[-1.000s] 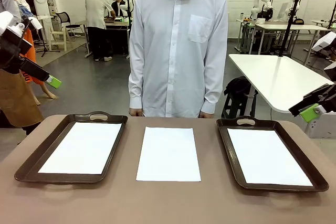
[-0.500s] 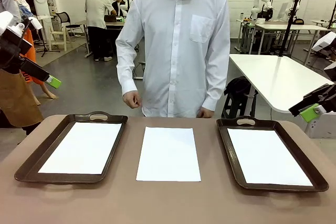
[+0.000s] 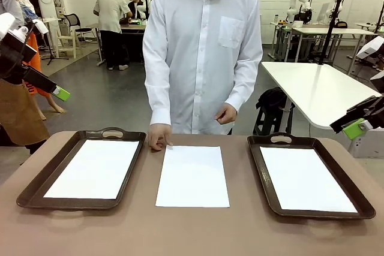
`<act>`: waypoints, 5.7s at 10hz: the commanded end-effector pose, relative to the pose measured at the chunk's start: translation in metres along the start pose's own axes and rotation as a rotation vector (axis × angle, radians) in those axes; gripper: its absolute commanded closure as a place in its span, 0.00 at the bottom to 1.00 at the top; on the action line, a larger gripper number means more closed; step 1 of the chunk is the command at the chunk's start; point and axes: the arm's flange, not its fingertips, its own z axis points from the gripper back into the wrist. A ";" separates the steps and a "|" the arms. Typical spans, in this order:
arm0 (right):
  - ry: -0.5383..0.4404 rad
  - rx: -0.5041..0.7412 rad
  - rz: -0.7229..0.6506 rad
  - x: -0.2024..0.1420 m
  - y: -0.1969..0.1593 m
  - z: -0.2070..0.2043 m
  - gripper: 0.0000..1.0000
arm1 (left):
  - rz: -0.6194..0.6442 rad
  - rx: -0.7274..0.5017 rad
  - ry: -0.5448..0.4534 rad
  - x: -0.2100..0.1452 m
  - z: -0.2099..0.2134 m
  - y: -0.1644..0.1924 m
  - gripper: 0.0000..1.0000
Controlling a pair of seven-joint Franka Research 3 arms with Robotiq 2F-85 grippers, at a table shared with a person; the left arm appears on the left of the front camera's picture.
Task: Sort the A4 documents.
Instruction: Receive the A4 Paper.
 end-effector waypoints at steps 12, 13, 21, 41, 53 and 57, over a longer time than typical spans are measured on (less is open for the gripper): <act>-0.005 0.005 0.005 0.000 0.000 0.000 0.00 | 0.002 -0.005 -0.004 0.001 0.001 0.000 0.00; -0.005 0.005 0.005 0.000 0.000 0.000 0.00 | 0.002 -0.005 -0.004 0.001 0.001 0.000 0.00; -0.005 0.005 0.005 0.000 0.000 0.000 0.00 | 0.002 -0.005 -0.004 0.001 0.001 0.000 0.00; -0.005 0.005 0.005 0.000 0.000 0.000 0.00 | 0.002 -0.005 -0.004 0.001 0.001 0.000 0.00; -0.005 0.005 0.005 0.000 0.000 0.000 0.00 | 0.000 0.000 0.000 0.000 0.000 0.000 0.00; -0.005 0.005 0.005 0.000 0.000 0.000 0.00 | 0.276 -0.181 0.010 0.028 -0.072 0.039 0.00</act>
